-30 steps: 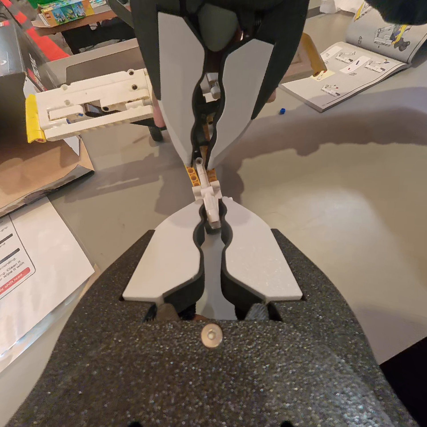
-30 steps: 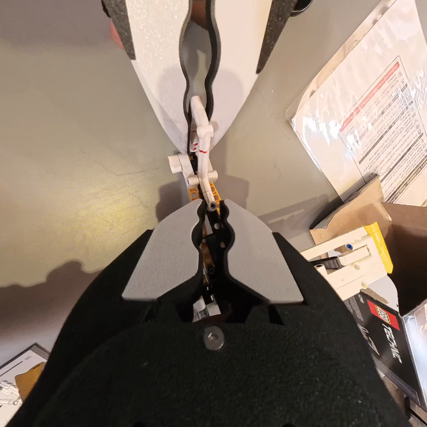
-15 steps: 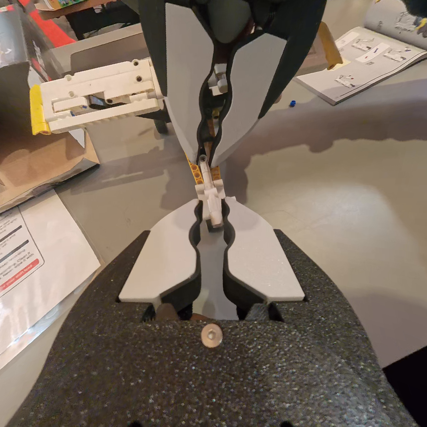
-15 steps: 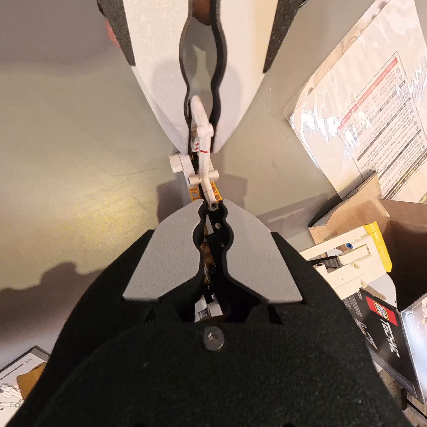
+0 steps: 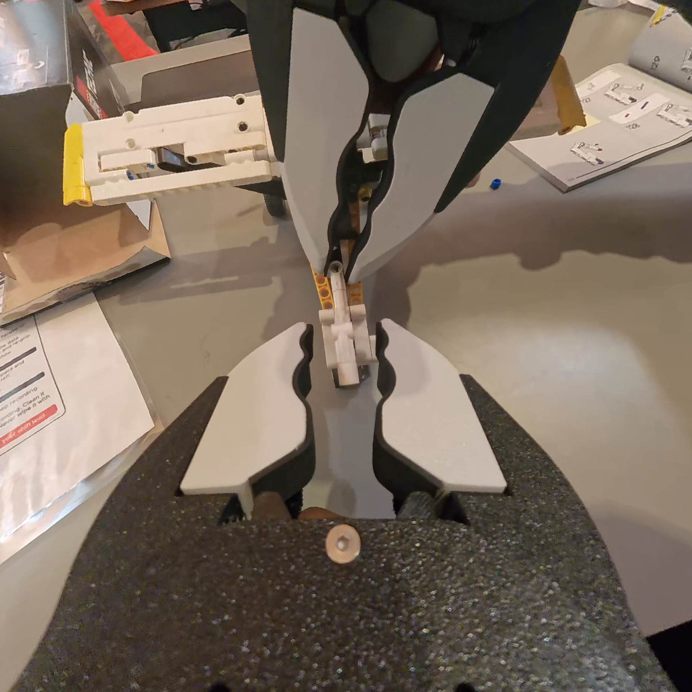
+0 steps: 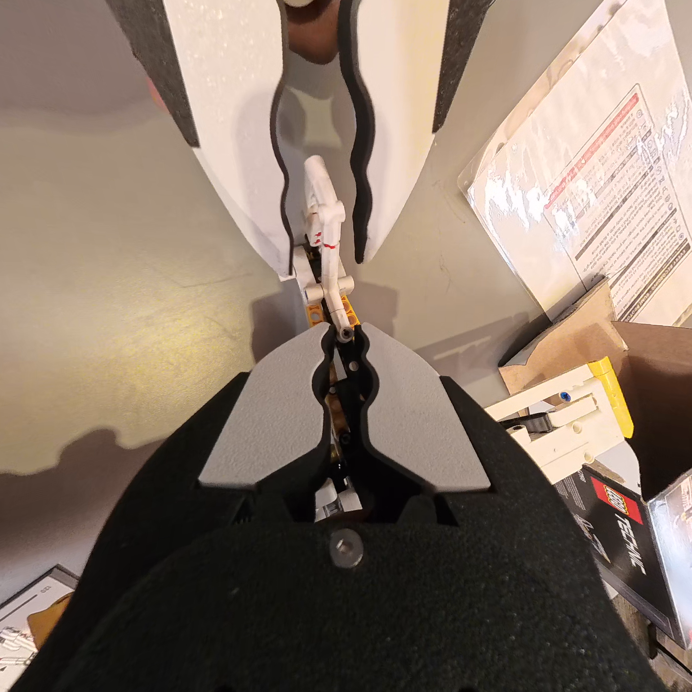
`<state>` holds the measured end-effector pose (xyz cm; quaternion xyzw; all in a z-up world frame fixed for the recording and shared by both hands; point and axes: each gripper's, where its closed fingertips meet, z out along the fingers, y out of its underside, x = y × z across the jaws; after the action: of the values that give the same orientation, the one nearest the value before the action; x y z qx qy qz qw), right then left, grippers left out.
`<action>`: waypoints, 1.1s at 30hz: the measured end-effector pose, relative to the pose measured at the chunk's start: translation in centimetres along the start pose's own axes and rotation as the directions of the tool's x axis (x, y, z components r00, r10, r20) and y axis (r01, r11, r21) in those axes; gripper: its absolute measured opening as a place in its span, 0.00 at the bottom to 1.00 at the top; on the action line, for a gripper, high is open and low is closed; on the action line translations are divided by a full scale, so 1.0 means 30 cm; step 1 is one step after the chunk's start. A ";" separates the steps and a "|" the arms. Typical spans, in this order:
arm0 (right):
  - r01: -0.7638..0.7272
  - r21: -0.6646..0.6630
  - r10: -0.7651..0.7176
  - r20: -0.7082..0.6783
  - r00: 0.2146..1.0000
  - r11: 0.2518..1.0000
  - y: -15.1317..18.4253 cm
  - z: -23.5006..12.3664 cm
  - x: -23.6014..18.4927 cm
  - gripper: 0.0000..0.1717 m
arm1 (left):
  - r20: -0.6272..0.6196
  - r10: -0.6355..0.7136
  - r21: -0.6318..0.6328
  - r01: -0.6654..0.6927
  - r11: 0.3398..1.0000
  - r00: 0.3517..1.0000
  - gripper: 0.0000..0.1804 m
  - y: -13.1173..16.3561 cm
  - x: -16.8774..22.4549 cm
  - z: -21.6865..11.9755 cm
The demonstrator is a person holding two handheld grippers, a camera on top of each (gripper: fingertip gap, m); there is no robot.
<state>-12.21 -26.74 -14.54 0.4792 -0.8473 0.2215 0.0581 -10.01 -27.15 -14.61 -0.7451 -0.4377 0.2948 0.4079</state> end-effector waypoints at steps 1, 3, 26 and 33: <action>0.000 0.000 0.000 -0.001 1.000 1.000 0.000 0.000 0.000 0.06 | 0.008 -0.004 -0.001 0.004 1.000 1.000 0.18 0.001 -0.003 0.001; 0.001 -0.001 -0.001 -0.002 1.000 1.000 0.000 0.000 0.000 0.06 | 0.016 -0.016 0.000 0.016 1.000 1.000 0.17 0.002 -0.006 0.003; -0.008 -0.010 0.008 0.004 1.000 1.000 -0.001 0.004 0.008 0.05 | -0.133 -0.159 0.037 0.166 0.986 0.978 0.04 -0.003 -0.013 -0.007; -0.020 -0.014 0.020 -0.002 1.000 1.000 -0.001 0.006 0.012 0.05 | -0.184 -0.218 0.040 0.229 0.973 0.958 0.04 -0.003 -0.014 -0.008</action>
<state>-12.36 -27.12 -14.58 0.4702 -0.8535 0.2164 0.0599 -10.06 -27.58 -14.37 -0.7013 -0.4717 0.1922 0.4987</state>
